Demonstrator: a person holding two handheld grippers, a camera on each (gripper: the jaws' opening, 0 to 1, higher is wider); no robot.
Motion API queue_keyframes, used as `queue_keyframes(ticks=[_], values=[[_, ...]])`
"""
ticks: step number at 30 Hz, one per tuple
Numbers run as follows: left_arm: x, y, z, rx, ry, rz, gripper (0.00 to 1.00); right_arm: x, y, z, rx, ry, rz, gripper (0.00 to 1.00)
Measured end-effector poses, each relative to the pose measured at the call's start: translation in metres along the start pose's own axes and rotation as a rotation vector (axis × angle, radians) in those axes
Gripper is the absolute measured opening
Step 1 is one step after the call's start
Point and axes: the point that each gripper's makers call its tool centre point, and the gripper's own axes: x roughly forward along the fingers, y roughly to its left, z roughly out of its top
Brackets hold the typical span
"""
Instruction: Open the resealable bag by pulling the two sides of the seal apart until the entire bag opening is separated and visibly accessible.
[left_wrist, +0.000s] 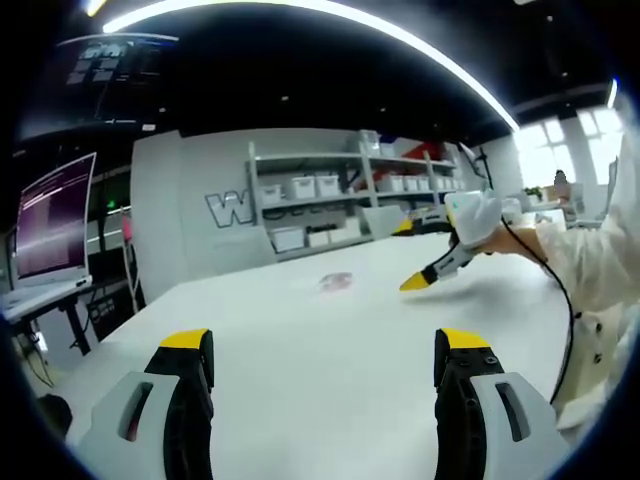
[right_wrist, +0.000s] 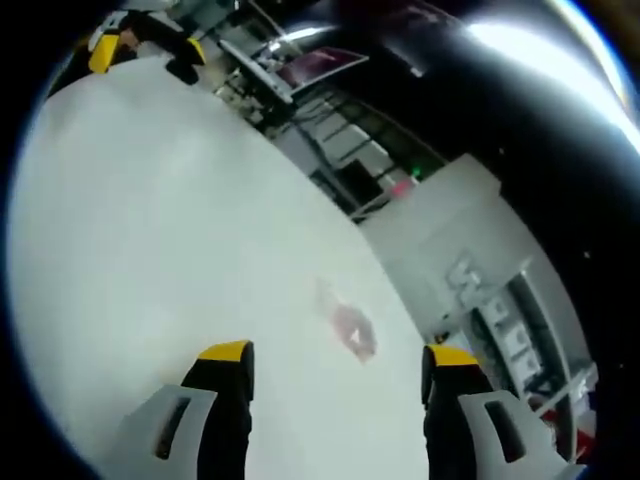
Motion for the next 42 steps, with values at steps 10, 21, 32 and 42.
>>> queue_keyframes(ticks=[10,21,32,42], values=[[-0.001,0.001,-0.001,-0.002,-0.001,0.005,0.9,0.003,0.004,0.001,-0.009,0.004,0.01,0.67],[0.0,0.0,-0.002,-0.005,0.003,0.004,0.9,0.005,0.003,0.0,-0.021,0.008,0.011,0.67],[0.0,0.0,-0.003,-0.007,0.003,0.004,0.9,0.009,0.006,-0.002,-0.033,0.016,0.019,0.66],[-0.001,0.0,-0.002,-0.005,-0.001,0.003,0.9,0.011,0.006,0.002,-0.053,0.011,0.017,0.65]])
